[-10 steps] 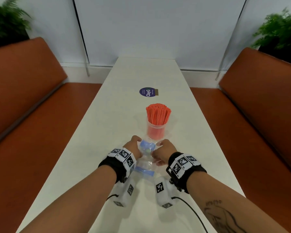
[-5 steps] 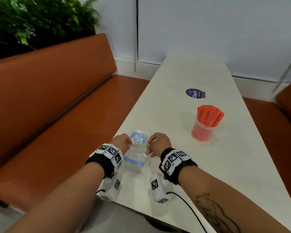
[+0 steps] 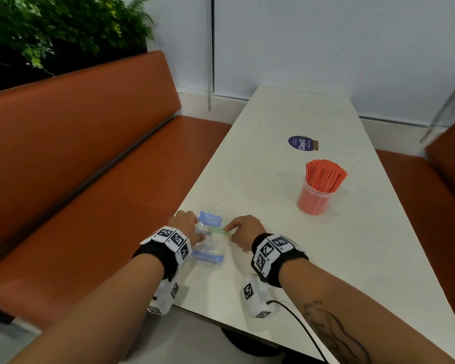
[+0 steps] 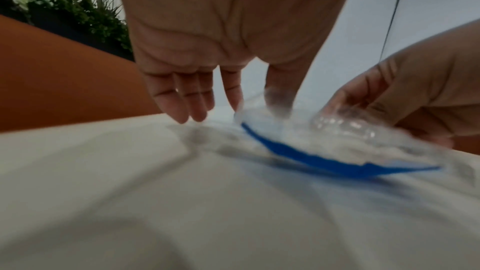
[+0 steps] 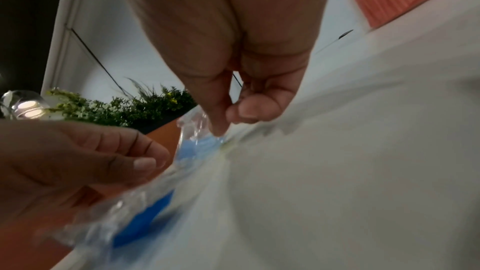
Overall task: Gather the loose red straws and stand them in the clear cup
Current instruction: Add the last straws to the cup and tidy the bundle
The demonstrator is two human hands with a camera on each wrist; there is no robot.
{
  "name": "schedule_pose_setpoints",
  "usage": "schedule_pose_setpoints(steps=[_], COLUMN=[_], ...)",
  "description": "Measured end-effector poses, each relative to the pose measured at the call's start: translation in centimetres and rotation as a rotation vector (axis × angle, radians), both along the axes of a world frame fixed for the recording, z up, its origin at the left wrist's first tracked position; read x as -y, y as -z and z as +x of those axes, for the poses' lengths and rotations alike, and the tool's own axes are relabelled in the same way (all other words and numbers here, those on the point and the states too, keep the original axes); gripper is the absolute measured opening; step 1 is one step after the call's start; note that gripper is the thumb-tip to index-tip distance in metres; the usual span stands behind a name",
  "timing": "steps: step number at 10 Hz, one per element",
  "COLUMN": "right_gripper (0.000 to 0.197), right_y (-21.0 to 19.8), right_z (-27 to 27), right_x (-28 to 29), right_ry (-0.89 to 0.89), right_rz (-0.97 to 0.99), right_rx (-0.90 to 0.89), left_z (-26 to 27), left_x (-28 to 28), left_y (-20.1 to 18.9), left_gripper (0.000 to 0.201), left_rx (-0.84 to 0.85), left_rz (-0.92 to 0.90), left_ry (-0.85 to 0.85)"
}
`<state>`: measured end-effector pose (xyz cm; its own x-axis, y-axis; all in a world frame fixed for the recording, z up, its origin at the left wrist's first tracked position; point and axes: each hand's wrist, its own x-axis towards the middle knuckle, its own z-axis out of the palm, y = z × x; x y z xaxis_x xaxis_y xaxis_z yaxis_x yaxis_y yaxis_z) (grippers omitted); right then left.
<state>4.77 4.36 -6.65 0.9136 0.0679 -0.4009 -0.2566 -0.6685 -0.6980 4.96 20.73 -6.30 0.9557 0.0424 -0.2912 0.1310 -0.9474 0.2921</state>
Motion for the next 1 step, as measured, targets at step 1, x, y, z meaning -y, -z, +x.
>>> schedule_pose_setpoints(steps=[1], right_gripper=[0.016], right_y=[-1.52], right_z=[-0.47], right_x=[1.75], right_ry=[-0.008], right_rz=[0.035], right_rx=[0.036], left_z=[0.00], left_x=[0.13], left_y=[-1.53], left_gripper=[0.048], left_rx=[0.110], left_rz=[-0.004], left_ry=[-0.004])
